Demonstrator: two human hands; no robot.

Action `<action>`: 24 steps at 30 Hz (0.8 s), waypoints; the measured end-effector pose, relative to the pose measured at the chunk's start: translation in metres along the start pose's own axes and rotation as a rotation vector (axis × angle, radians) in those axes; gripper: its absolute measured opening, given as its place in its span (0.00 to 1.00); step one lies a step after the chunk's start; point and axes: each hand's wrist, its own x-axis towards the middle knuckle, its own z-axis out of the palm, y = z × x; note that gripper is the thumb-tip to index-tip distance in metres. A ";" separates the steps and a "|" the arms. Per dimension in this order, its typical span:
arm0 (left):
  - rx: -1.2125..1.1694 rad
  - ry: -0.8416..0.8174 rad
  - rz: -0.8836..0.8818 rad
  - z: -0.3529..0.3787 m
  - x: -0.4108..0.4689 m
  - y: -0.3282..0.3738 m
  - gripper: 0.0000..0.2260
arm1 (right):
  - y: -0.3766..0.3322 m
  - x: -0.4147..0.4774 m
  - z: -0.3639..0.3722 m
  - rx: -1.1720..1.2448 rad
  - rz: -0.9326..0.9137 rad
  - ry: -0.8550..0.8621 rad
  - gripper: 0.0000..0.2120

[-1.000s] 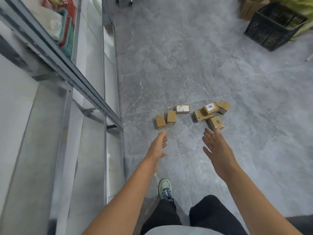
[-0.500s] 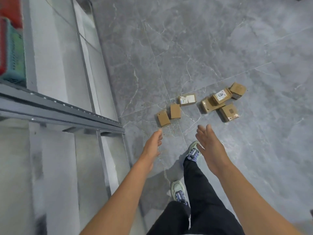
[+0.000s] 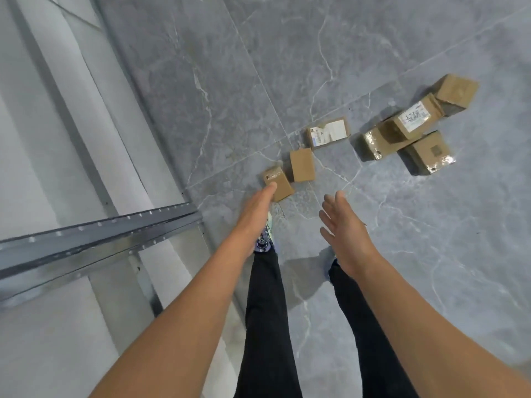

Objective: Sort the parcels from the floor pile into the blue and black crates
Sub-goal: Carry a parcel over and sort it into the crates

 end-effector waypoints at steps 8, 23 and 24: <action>0.232 -0.085 -0.067 -0.017 0.220 -0.033 0.14 | 0.067 0.194 0.038 0.147 0.121 0.122 0.35; 0.361 -0.179 -0.193 0.010 0.411 -0.110 0.38 | 0.155 0.378 0.062 0.401 0.224 0.287 0.36; 0.341 -0.164 -0.185 0.006 0.404 -0.110 0.37 | 0.155 0.371 0.063 0.405 0.225 0.288 0.36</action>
